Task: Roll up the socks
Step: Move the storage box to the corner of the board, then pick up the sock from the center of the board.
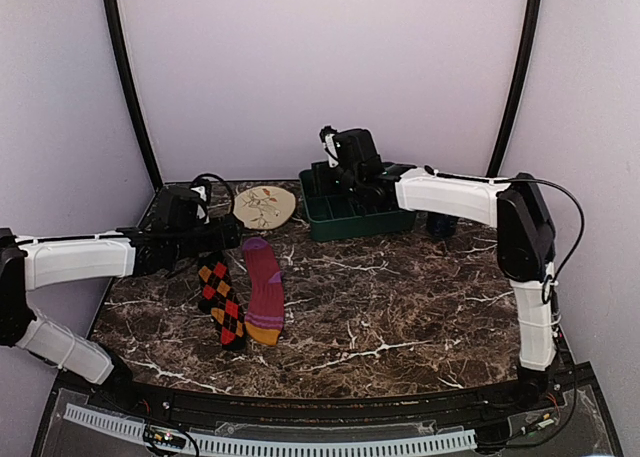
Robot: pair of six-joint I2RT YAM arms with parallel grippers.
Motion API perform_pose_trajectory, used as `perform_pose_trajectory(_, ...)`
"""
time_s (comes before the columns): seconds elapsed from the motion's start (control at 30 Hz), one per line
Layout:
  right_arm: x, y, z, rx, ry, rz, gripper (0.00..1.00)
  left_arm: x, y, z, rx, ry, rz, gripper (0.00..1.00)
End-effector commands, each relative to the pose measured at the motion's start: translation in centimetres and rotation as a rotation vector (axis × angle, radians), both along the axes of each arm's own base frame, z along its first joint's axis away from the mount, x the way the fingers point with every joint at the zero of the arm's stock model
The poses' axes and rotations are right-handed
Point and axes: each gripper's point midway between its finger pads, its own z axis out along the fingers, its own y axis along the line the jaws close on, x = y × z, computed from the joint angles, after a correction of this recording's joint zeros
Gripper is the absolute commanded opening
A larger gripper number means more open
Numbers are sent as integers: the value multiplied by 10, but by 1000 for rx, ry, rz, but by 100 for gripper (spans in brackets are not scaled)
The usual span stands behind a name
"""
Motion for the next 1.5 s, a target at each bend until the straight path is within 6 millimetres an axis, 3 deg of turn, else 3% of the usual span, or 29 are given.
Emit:
perform_pose_trajectory(0.0,-49,16,24,-45,-105,56,63,-13,-2,-11,-74,69,-26,84)
perform_pose_trajectory(0.2,-147,30,-6,-161,-134,190,63,-12,-17,-28,-145,173,-92,77)
perform_pose_trajectory(0.43,-256,64,-55,-330,-141,419,62,7,-28,-55,-273,343,-141,66)
perform_pose_trajectory(0.53,-290,78,-75,-393,-132,505,62,19,-30,-55,-346,351,-157,59)
perform_pose_trajectory(0.63,-312,90,-92,-433,-99,572,61,27,-33,-58,-373,361,-169,56)
perform_pose_trajectory(0.77,-334,104,-110,-429,-50,674,60,32,-39,-65,-392,384,-185,53)
perform_pose_trajectory(1.0,-353,114,-133,-450,15,788,60,37,-39,-76,-403,404,-184,51)
perform_pose_trajectory(1.2,-359,125,-145,-487,22,856,60,39,-40,-84,-414,421,-185,49)
perform_pose_trajectory(1.47,-351,130,-162,-541,18,864,60,42,-40,-88,-422,429,-184,48)
